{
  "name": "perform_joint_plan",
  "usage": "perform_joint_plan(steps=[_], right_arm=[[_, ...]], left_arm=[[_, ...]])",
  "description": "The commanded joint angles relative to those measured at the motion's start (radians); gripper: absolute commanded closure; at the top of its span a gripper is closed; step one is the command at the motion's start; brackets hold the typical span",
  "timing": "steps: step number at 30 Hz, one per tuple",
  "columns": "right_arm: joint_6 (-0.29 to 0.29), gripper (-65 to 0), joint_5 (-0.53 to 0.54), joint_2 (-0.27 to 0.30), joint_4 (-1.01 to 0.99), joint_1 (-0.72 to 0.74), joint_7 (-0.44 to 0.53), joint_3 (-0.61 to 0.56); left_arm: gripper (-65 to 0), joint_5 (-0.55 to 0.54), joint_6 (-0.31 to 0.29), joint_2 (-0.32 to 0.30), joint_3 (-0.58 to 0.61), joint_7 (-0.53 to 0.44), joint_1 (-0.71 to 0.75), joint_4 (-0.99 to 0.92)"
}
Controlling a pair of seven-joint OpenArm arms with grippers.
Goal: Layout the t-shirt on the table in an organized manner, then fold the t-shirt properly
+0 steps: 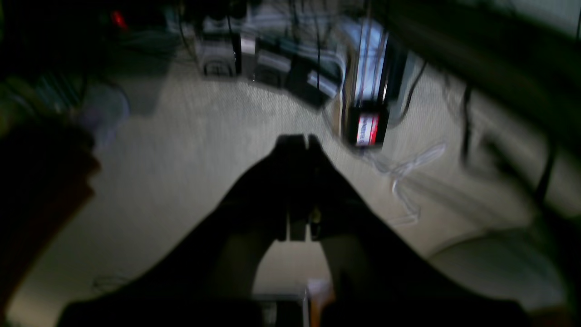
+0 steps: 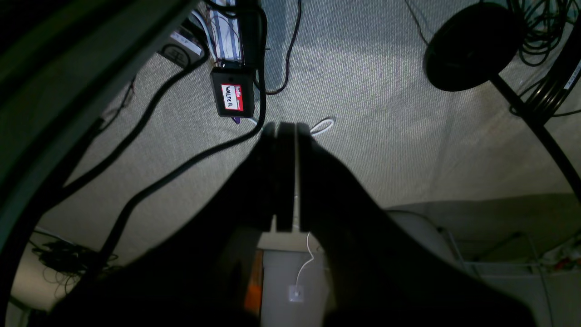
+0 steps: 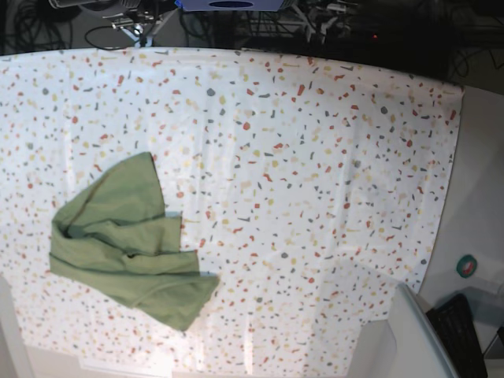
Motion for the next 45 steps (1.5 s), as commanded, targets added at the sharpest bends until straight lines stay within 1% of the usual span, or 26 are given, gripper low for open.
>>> perform_joint_plan(steps=[1,9,13,17,19,20,21,22,25,26,27,28,29,30,31,32,33,35,40,45], right_arm=[[-0.007,0.0,0.001,0.003,-0.002,0.0,-0.003,-0.001],[-0.007,0.0,0.001,0.014,0.0,-0.002,-0.002,0.001],[-0.007,0.0,0.001,0.017,0.037,-0.049,0.0,0.001],[-0.006,0.0,0.001,0.017,0.143,-0.132,0.0,-0.001],[-0.006,-0.3,0.001,0.017,0.161,-0.147,-0.002,-0.001],[-0.006,-1.7,0.001,0.017,0.159,-0.15,-0.003,-0.001],[-0.006,-5.9,0.001,0.019,0.158,-0.15,-0.006,-0.001],[-0.006,-12.2,0.001,0.019,0.158,-0.154,-0.006,-0.001],[-0.006,-36.6,-0.001,0.022,0.159,-0.169,-0.003,-0.002],[-0.006,-43.1,-0.003,0.023,0.166,-0.178,-0.002,-0.004],[-0.006,-45.5,-0.003,0.032,0.167,-0.184,0.0,-0.004],[-0.006,-45.2,-0.001,0.042,0.169,-0.187,0.006,-0.002],[-0.006,-43.2,-0.001,0.046,0.169,-0.19,0.024,-0.002],[-0.006,-39.6,0.001,0.051,0.166,-0.195,0.049,-0.002],[-0.006,-34.7,0.001,0.052,0.166,-0.206,0.069,-0.002],[-0.006,-28.5,0.001,0.058,0.166,-0.212,0.086,-0.002],[-0.006,-20.3,0.001,0.066,0.166,-0.216,0.097,-0.002],[-0.006,0.0,0.001,0.072,0.161,-0.218,0.101,-0.002],[-0.006,0.0,0.001,0.085,0.158,-0.219,0.101,0.001],[-0.006,0.0,-0.001,0.081,0.158,-0.219,0.101,-0.001]], left_arm=[[-0.2,0.002,0.005,0.0,0.001,-0.007,0.004,0.002],[-0.2,0.004,0.005,0.006,0.001,-0.007,0.038,0.005],[-0.2,-0.002,0.005,-0.002,-0.007,-0.008,0.036,0.014],[0.0,-0.004,0.005,-0.014,0.001,-0.01,0.093,0.166],[0.0,0.002,0.005,-0.014,0.001,-0.01,0.13,0.233],[-0.2,0.004,0.005,-0.014,0.003,-0.01,0.138,0.249],[-0.3,0.002,0.005,-0.014,0.003,-0.01,0.139,0.247],[-0.3,-0.004,0.005,-0.014,0.001,-0.01,0.138,0.246],[-0.5,-0.006,0.005,-0.014,-0.007,-0.008,0.129,0.246],[-0.5,-0.006,0.005,-0.014,-0.007,-0.008,0.129,0.246],[-0.5,-0.006,0.005,-0.016,-0.007,-0.008,0.13,0.246],[-0.5,-0.006,0.005,-0.016,-0.007,-0.008,0.133,0.246],[-0.5,-0.006,0.005,-0.019,-0.007,-0.008,0.136,0.246],[-0.5,-0.007,0.005,-0.028,-0.007,-0.008,0.141,0.246],[-0.5,-0.007,0.005,-0.031,-0.008,-0.008,0.15,0.246],[-0.5,-0.007,0.005,-0.032,-0.008,-0.008,0.152,0.246],[-0.5,-0.007,0.005,-0.034,-0.008,-0.008,0.153,0.246],[-0.5,-0.007,0.005,-0.036,-0.008,-0.008,0.152,0.246],[-0.7,-0.007,0.005,-0.036,-0.01,-0.008,0.15,0.246],[-0.7,-0.007,0.005,-0.036,-0.01,-0.008,0.15,0.247]])
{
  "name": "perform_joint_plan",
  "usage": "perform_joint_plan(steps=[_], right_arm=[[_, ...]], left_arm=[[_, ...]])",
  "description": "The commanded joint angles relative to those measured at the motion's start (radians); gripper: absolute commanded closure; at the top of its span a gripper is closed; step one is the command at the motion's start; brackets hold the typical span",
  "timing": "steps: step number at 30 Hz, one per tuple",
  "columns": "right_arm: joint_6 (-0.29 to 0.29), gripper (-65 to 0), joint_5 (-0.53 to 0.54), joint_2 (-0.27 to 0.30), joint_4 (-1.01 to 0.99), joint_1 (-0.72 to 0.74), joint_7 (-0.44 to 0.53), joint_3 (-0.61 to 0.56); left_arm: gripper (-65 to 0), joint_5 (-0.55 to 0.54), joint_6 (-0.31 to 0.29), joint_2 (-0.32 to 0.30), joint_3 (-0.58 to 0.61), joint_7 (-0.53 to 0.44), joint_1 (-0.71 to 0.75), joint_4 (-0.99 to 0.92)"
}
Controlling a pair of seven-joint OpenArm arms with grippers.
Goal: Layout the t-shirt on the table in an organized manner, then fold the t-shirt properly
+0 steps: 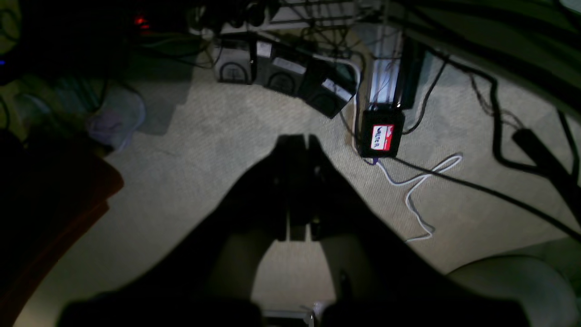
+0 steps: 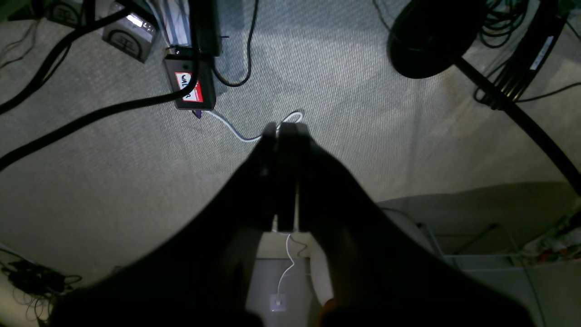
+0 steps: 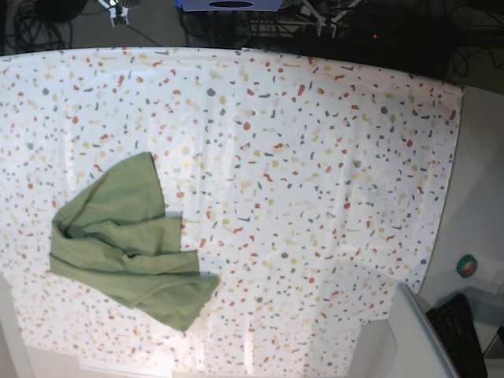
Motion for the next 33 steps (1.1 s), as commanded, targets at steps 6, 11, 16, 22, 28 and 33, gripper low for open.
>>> perform_joint_plan(steps=[6,11,16,22,28,33], right_arm=[[-0.003,0.0,-0.001,0.001,0.0,-0.008,0.004,0.0],[-0.003,0.0,-0.001,0.002,0.0,-0.008,0.004,-0.001],[-0.003,0.0,-0.001,0.004,0.002,-0.008,0.004,-0.001],[-0.003,0.0,-0.001,0.007,0.0,-0.008,0.004,-0.001],[-0.003,0.0,-0.001,0.008,0.0,-0.008,0.002,-0.001],[-0.003,0.0,-0.001,0.008,0.0,-0.008,0.001,-0.001]], left_arm=[[-14.6,0.001,0.003,-0.003,-0.003,0.004,0.012,0.001],[-37.8,0.001,0.003,-0.003,0.01,0.004,0.017,0.001],[-38.0,0.001,0.003,-0.003,-0.001,0.004,0.017,0.001],[-24.2,0.001,0.003,-0.002,0.008,0.004,0.018,0.001],[0.0,0.001,0.003,-0.002,0.002,0.004,0.018,0.001],[0.0,0.001,0.003,-0.002,0.008,0.004,0.018,0.001]])
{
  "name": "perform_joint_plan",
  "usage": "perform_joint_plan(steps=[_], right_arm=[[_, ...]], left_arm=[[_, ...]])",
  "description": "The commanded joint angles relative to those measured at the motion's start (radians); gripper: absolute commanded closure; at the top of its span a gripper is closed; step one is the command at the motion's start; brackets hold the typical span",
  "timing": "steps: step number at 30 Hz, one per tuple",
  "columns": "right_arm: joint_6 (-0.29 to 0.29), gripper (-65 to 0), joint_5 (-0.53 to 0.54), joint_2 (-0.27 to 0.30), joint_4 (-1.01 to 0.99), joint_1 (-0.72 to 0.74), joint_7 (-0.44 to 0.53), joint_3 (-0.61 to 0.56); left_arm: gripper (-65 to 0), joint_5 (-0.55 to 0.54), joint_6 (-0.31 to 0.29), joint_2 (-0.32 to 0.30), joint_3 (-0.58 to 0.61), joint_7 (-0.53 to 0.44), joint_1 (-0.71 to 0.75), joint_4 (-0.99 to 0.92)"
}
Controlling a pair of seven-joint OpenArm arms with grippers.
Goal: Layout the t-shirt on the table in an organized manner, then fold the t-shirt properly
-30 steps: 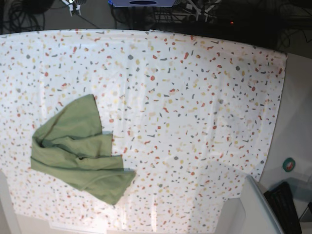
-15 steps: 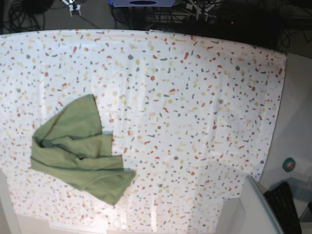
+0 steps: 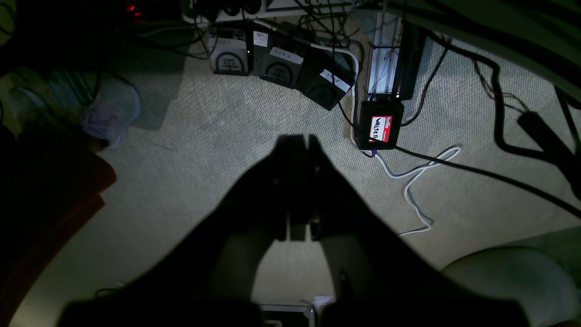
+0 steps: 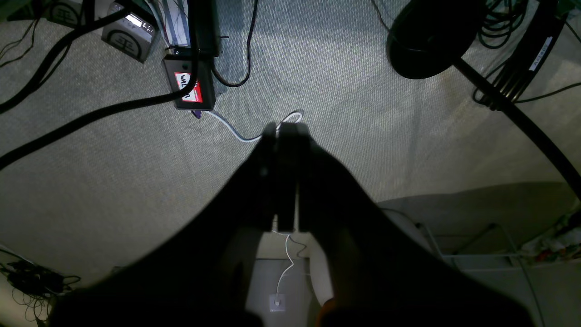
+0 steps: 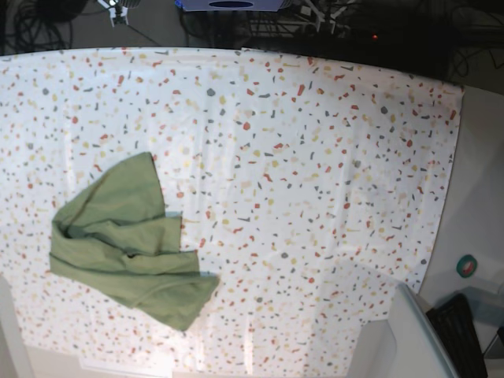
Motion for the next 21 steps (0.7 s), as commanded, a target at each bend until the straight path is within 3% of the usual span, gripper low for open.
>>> perform_joint_plan(steps=[1,15,21], right_arm=[[-0.003,0.0,-0.001,0.005,0.0,-0.007,0.001,-0.001],[-0.003,0.0,-0.003,0.034,0.001,-0.003,-0.001,0.001],[-0.003,0.0,0.001,0.041,0.035,-0.047,-0.031,0.004]], left_arm=[[0.0,0.001,0.004,-0.003,0.001,0.0,0.008,0.001],[0.0,0.003,0.004,-0.003,0.003,0.002,0.013,0.001],[0.0,0.003,0.004,-0.012,0.003,0.0,0.143,0.15]])
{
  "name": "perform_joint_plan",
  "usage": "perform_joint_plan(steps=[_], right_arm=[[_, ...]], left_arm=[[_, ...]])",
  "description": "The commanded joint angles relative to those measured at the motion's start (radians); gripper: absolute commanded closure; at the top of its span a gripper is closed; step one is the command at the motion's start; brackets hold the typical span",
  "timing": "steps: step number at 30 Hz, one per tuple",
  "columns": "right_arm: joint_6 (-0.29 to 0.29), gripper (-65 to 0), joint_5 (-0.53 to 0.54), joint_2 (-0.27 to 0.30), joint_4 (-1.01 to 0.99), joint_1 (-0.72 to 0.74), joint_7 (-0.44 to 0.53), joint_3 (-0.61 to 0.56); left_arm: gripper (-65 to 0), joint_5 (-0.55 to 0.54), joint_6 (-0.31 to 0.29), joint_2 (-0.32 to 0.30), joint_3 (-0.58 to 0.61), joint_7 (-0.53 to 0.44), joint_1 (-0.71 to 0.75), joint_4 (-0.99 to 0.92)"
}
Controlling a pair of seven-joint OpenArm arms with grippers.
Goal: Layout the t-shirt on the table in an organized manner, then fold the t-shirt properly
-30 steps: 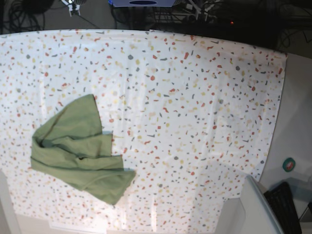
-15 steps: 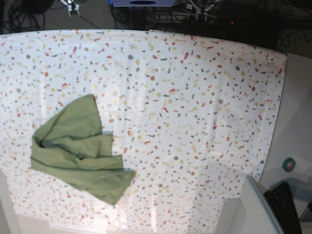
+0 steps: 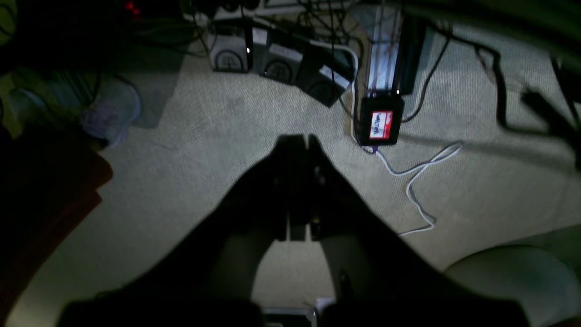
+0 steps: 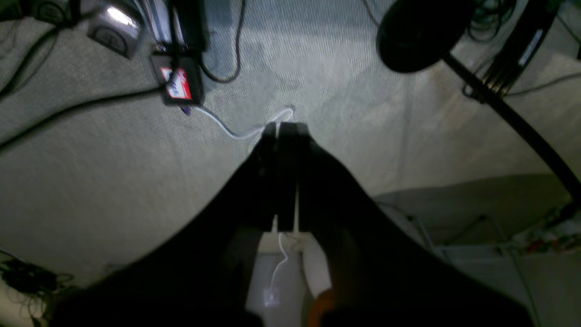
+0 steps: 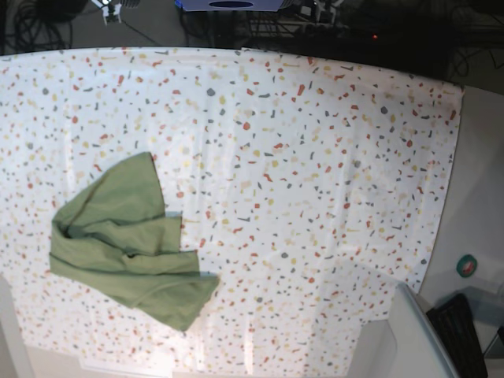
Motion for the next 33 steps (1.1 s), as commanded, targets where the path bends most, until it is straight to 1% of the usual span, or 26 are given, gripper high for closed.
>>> perform_joint_plan(steps=[1,3,6,8,10,12,17,22,25,28,31,33], right_arm=[[-0.003,0.0,0.001,0.018,0.02,-0.037,-0.001,0.004],[-0.003,0.0,0.001,0.021,0.066,-0.074,-0.006,0.004],[-0.003,0.0,0.002,0.026,0.169,-0.146,-0.061,0.01],[-0.003,0.0,0.002,0.026,0.257,-0.204,-0.08,0.065],[-0.003,0.0,0.001,0.023,0.361,-0.27,-0.09,0.131],[-0.003,0.0,-0.001,0.02,0.462,-0.325,-0.109,0.168],[-0.003,0.0,0.001,0.018,0.745,-0.466,-0.233,0.194],[-0.003,0.0,-0.001,-0.008,1.052,-0.597,-0.322,0.279],[-0.003,0.0,-0.001,-0.014,1.269,-0.664,-0.411,0.334],[-0.003,0.0,-0.002,-0.014,1.469,-0.701,-0.501,0.345],[-0.003,0.0,-0.004,-0.009,1.618,-0.684,-0.549,0.346],[-0.003,0.0,-0.004,-0.009,1.705,-0.654,-0.584,0.346]], left_arm=[[0.0,0.001,0.004,-0.013,0.002,-0.004,0.031,0.033],[0.0,0.001,0.004,-0.014,0.002,-0.003,0.058,0.083],[0.0,0.001,0.004,-0.028,0.002,-0.003,0.087,0.127],[0.0,0.001,0.004,-0.031,0.004,-0.003,0.112,0.164],[0.0,-0.001,0.004,-0.039,0.004,-0.003,0.152,0.236],[0.0,-0.001,0.004,-0.043,0.004,-0.003,0.195,0.317],[0.0,-0.001,0.004,-0.046,0.004,0.006,0.316,0.541],[0.0,-0.002,0.004,-0.108,-0.01,0.006,0.47,0.81],[0.0,-0.002,0.004,-0.163,-0.01,0.006,0.585,1.022],[0.0,-0.002,0.004,-0.194,-0.009,0.006,0.672,1.207],[0.0,-0.004,0.004,-0.198,-0.01,0.006,0.715,1.341],[0.0,-0.004,0.004,-0.197,-0.01,0.006,0.718,1.387]])
